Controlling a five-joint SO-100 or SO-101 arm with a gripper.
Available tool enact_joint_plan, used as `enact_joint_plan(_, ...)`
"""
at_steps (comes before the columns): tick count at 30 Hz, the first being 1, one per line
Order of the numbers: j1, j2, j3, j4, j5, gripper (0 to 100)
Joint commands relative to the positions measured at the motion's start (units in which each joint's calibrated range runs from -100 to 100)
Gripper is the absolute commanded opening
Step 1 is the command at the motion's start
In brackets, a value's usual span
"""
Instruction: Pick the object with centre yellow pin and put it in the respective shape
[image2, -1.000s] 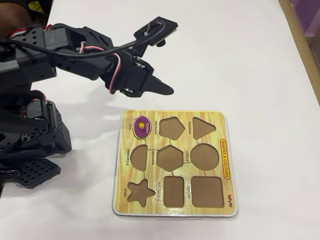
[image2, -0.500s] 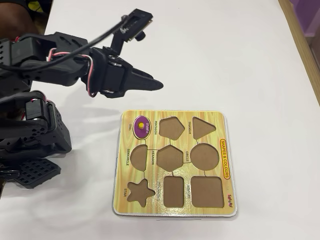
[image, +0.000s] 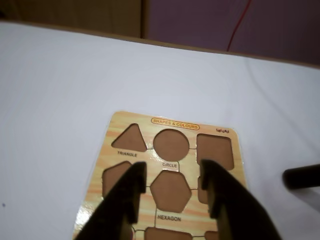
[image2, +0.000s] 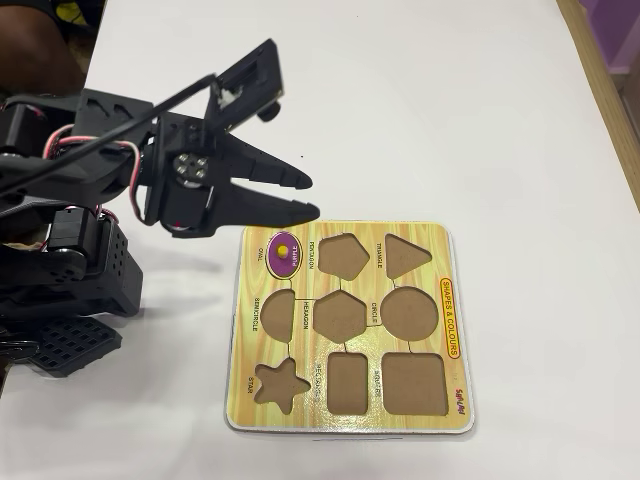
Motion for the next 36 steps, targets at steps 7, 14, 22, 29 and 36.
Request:
enact_joint_plan(7,2.5,-12.0,10.3,0.0,-9.3,13)
enact_joint_plan(14,2.4,-12.5,17.4,-0.7,-9.3,13)
enact_joint_plan(22,2.2,-12.4,27.2,0.3,-9.1,13)
enact_joint_plan(29,2.4,-12.4,27.2,13.6,-9.0,13)
enact_joint_plan(36,2.5,-12.4,27.2,28.2,-8.9,13)
